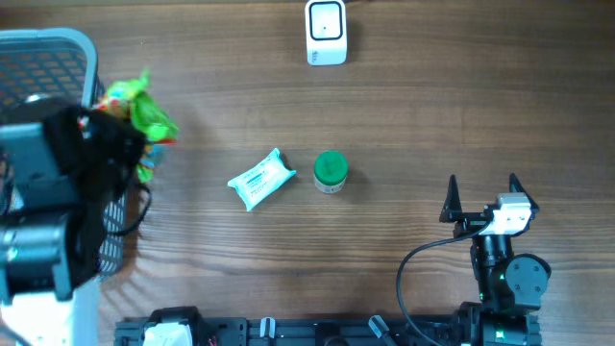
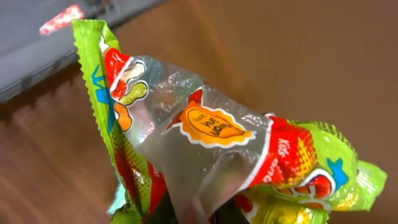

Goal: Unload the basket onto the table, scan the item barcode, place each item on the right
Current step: 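Carry the Haribo bag and drop it behind the wipes pack, then reach the left gripper into the basket and grasp the red snack pack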

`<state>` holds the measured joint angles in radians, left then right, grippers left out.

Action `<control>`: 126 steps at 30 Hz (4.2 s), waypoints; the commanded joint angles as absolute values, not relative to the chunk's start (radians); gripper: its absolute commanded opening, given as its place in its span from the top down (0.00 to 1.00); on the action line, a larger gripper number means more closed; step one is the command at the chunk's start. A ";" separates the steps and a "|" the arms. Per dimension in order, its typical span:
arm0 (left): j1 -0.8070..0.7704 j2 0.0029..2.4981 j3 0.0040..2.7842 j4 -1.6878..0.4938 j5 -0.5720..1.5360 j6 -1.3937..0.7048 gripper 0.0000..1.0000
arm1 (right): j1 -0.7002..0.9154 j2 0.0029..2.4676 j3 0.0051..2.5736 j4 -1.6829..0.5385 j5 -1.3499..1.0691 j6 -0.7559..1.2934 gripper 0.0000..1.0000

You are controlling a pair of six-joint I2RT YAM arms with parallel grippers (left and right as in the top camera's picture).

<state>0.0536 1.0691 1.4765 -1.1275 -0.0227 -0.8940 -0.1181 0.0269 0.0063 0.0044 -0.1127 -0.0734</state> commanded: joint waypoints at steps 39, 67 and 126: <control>-0.436 1.961 1.427 -0.712 -0.103 -0.868 0.96 | -0.114 0.023 0.005 0.009 -0.129 -0.079 0.00; -0.436 1.814 1.427 -0.863 -0.226 -0.867 0.00 | -0.114 0.023 0.005 0.009 -0.129 -0.079 0.01; 0.221 0.983 1.427 -0.978 -0.543 -0.867 0.00 | -0.114 0.023 0.005 0.009 -0.129 -0.079 0.00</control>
<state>0.1940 0.9771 1.4258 -0.9890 -0.5484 -0.8730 -0.1181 0.0269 0.0063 0.0040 -0.1127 -0.0734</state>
